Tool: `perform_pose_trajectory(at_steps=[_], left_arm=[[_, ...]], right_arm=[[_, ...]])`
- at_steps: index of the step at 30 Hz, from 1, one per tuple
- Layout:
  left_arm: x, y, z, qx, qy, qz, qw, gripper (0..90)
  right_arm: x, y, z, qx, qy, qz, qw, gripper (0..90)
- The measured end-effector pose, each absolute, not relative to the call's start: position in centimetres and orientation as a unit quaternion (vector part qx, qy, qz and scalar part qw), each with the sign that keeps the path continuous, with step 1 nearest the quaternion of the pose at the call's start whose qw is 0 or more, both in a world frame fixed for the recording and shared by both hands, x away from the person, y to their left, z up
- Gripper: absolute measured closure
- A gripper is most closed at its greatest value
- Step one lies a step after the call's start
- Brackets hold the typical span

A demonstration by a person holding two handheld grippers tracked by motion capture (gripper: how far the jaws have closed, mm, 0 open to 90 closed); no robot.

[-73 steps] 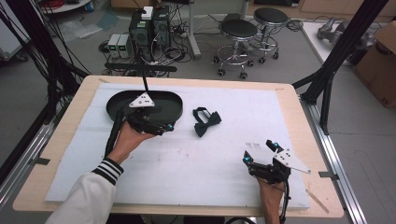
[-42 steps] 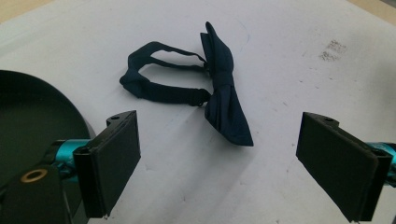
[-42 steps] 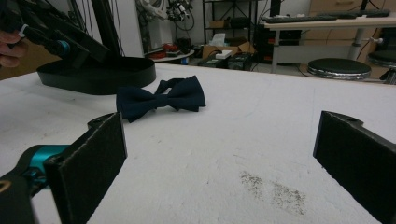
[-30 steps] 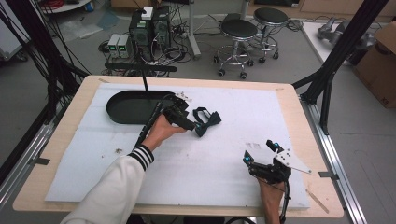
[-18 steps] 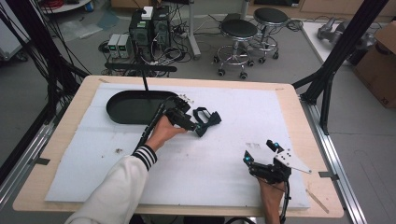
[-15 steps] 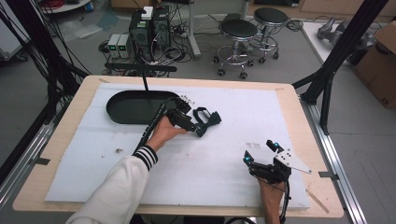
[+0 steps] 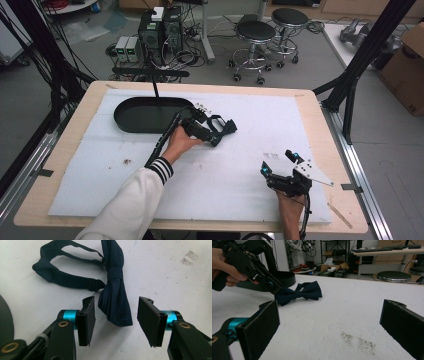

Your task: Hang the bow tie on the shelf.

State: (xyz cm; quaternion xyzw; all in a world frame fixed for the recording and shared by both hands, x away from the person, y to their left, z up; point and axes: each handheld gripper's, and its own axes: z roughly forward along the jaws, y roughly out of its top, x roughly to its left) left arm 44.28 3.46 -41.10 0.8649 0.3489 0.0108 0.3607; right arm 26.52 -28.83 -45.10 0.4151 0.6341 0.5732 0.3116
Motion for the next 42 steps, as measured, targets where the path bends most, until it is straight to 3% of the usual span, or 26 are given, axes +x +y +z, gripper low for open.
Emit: perform_pose_trajectory(at_steps=[6, 22, 42], left_arm=[[44.5, 3.3, -41.5, 0.865, 0.351, 0.001, 0.357, 49.9], [44.5, 3.1, -41.6, 0.853, 0.361, -0.005, 0.376, 83.2], [43.5, 3.8, -39.5, 0.853, 0.312, 0.052, 0.414, 86.8]], right_arm=[[26.5, -28.8, -45.1, 0.416, 0.634, 0.574, 0.311, 1.6], [26.5, -28.9, -45.1, 0.414, 0.633, 0.574, 0.312, 1.6], [26.5, -28.9, -45.1, 0.414, 0.633, 0.575, 0.313, 1.6]])
